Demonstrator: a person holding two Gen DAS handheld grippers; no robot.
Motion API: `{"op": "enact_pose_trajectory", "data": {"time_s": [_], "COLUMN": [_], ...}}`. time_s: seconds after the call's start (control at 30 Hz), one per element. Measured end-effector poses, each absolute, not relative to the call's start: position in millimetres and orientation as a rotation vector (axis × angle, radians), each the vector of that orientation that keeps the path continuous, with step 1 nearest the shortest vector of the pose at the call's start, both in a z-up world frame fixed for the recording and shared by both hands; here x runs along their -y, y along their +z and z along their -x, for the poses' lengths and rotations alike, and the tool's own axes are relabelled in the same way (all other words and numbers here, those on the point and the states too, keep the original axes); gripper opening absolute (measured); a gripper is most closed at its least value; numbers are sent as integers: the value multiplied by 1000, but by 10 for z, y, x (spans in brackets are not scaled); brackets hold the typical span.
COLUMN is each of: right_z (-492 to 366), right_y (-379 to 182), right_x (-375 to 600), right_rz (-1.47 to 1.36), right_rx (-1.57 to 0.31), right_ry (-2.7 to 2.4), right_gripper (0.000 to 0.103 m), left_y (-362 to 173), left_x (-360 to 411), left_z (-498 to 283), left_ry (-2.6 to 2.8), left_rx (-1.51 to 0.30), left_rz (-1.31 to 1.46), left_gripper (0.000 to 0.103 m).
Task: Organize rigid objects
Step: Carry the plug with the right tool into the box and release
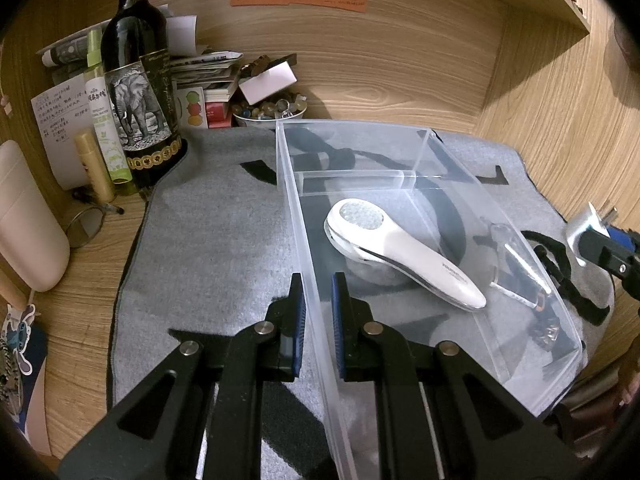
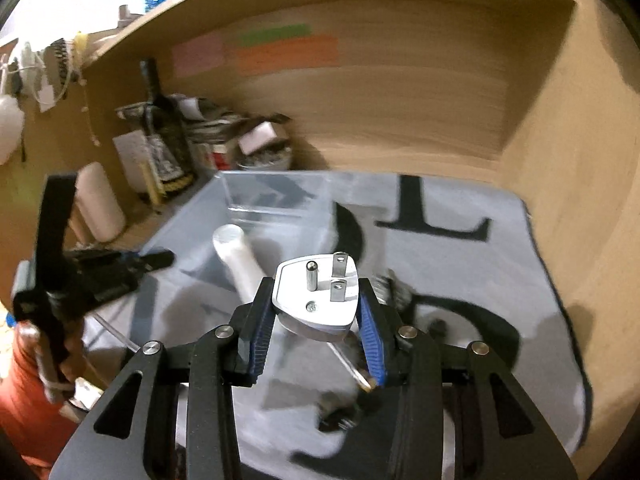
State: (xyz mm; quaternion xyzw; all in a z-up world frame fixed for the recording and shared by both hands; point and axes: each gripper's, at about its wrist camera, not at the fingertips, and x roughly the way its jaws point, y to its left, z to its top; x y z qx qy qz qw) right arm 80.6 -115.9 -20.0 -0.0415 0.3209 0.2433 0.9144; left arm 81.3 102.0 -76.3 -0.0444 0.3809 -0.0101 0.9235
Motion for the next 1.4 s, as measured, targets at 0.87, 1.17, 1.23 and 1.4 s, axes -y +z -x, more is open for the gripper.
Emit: {"op": "enact_pose_trajectory", "data": {"time_s": [0.87, 1.17, 1.23, 1.4], "right_z": [-1127, -1169, -1168, -1172], "right_y": [-525, -542, -548, -547], "right_x": [256, 195, 185, 177], "right_rz": [254, 280, 286, 286], "right_rx": [-849, -861, -860, -857], "right_ry": [696, 691, 685, 674], "right_gripper": [36, 36, 36, 38], "left_y": [-763, -764, -764, -764], "left_x": [-1023, -1015, -1017, -1022], "left_z": [-814, -810, -811, -814], "left_ry": [-20, -20, -20, -19], "left_rx": [-782, -782, -781, -781], "left_rz": [90, 90, 91, 90], "left_gripper": [12, 11, 12, 12]}}
